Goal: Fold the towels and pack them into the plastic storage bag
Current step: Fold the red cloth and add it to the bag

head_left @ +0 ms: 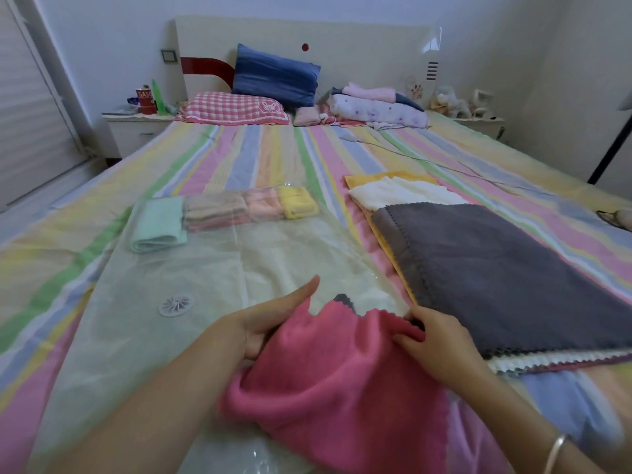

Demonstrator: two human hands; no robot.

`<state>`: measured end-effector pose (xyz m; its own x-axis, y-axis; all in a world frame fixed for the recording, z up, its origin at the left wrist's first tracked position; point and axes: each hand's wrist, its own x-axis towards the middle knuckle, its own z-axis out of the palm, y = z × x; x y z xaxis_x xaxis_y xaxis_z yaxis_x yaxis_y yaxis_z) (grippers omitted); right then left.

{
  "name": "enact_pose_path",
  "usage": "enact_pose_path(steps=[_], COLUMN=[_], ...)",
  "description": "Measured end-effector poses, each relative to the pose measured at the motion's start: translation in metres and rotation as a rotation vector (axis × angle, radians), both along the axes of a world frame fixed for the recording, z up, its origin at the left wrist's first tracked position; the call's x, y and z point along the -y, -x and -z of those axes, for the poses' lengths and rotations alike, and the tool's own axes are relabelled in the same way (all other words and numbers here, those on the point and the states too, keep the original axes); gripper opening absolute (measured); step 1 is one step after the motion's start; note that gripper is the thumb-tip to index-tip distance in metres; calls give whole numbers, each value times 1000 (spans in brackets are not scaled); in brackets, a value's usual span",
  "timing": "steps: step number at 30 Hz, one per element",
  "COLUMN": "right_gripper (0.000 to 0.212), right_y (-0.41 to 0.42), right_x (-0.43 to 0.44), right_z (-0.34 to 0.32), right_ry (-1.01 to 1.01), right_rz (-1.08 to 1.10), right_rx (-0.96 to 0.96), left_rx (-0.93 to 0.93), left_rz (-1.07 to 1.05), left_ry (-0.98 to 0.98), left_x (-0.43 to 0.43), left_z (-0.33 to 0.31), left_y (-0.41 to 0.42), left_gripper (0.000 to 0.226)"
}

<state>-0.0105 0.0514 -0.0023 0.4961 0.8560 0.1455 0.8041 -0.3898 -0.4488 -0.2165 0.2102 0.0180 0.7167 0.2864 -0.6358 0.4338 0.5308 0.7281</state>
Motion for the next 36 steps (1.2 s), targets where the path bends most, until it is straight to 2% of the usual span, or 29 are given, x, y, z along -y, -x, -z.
enact_pose_path(steps=[1,5,8,10,12,16,18,20,22,25,27,29,31,34,36], right_gripper=[7,8,8,9,10,9,8,7,9,39,58,63,58,45,41], right_y=[-1,-10,-13,-10,-5,7,12,14,15,17,20,24,32,48,56], right_x=[-1,-7,-16,-27,-41,-66,-80,-98,-116,-130,-124,-105,-80,-46,-31], right_z=[0,6,9,9,10,5,2,2,5,12,16,20,26,33,34], right_ry=[-27,-93,-125,-127,-124,-128,-134,-125,-146,-81,-11,0,-11,96,152], right_rz=[6,34,3,-37,-60,-140,-170,-150,-110,-30,20,72,121,196,218], right_rx=[-62,-251,-349,-365,-359,-372,-345,-274,-258,-316,-216,-68,-35,-84,-55], left_rx=[-20,-62,-89,-96,-71,-88,-119,-197,-366,-649,-673,-664,-720,-807,-826], left_rz=[13,3,6,19,-9,-119,-251,-391,-453,-478,-522,-545,-486,-338,-313], left_ry=[-34,-171,-361,-500,-577,-685,-767,-926,-1170,-1435,-1449,-1383,-1315,-1251,-1230], left_x=[3,-1,-17,-27,-34,-34,-35,-43,-57,-66,-58,-40,-19,6,12], left_z=[-3,-6,-14,-23,-28,-36,-35,-28,-14,7,15,19,24,26,26], left_y=[2,24,58,85,109,135,135,131,130,136,141,145,150,154,153], left_gripper=[61,44,52,63,63,31,20,17,17,31,24,17,32,59,66])
